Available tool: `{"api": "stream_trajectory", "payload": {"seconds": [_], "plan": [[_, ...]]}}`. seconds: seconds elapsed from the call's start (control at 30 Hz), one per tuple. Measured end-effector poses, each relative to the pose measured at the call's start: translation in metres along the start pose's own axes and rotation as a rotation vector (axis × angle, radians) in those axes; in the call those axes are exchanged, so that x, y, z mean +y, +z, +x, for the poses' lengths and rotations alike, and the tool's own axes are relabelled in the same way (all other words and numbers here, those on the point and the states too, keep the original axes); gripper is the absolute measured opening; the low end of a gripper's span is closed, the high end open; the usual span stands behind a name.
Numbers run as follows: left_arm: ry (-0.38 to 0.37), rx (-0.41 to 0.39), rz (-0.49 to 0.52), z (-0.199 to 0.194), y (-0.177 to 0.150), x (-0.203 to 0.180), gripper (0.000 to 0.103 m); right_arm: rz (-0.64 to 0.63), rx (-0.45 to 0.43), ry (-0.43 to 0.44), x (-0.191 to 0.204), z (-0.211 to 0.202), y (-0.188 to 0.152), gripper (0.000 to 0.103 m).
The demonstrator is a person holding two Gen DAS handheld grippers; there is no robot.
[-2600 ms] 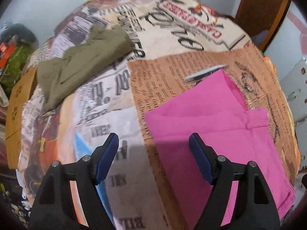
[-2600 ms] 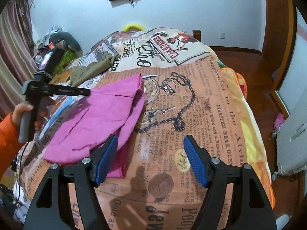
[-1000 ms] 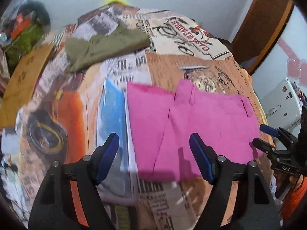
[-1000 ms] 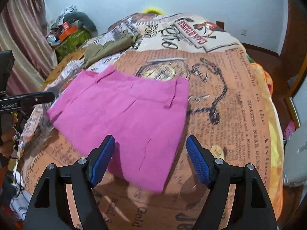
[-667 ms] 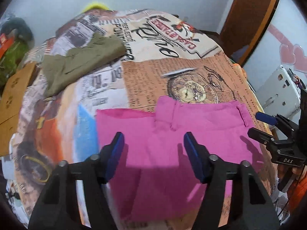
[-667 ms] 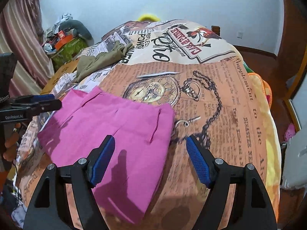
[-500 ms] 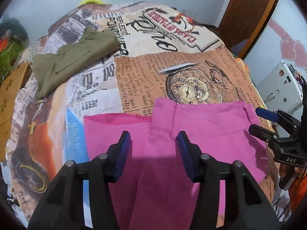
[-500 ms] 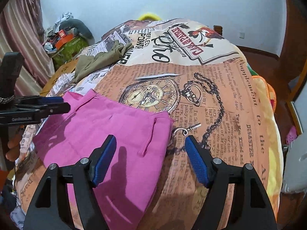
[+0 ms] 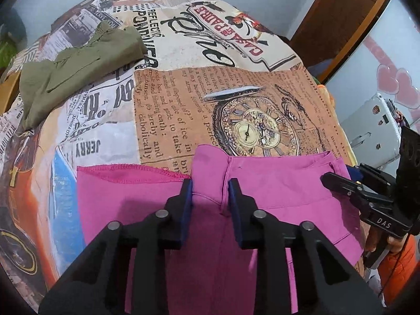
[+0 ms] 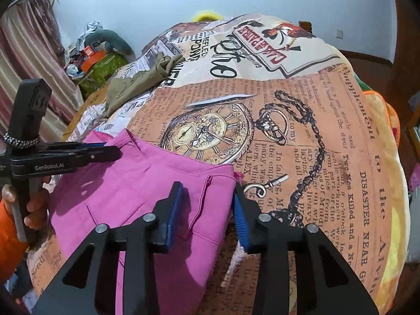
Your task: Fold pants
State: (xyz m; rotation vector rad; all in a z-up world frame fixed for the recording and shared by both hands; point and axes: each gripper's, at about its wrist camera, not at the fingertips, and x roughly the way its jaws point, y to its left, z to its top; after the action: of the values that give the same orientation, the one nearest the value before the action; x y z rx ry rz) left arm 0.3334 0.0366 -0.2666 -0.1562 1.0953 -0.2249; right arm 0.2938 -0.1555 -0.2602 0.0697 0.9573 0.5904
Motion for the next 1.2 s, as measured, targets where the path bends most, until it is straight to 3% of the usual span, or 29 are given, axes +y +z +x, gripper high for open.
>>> {"api": "stream_trajectory", "payload": {"seconds": [0.27,0.67,0.93,1.2], "plan": [[0.012,-0.080,-0.022,-0.028,-0.005,-0.007,0.018,-0.012,-0.024,-0.021,0.008,-0.007,0.006,0.016],[0.028,-0.159,-0.111,-0.078,-0.022,0.002,0.018,-0.109,-0.113,0.028,0.039,-0.024,0.022,0.013],[0.073,-0.102,-0.196,-0.063,-0.038,0.033,0.018,-0.149,0.010,0.073,0.050,0.018,0.034,0.013],[0.083,-0.050,-0.212,-0.042,-0.040,0.048,0.022,-0.205,0.107,0.013,0.055,0.045,0.032,0.014]]}}
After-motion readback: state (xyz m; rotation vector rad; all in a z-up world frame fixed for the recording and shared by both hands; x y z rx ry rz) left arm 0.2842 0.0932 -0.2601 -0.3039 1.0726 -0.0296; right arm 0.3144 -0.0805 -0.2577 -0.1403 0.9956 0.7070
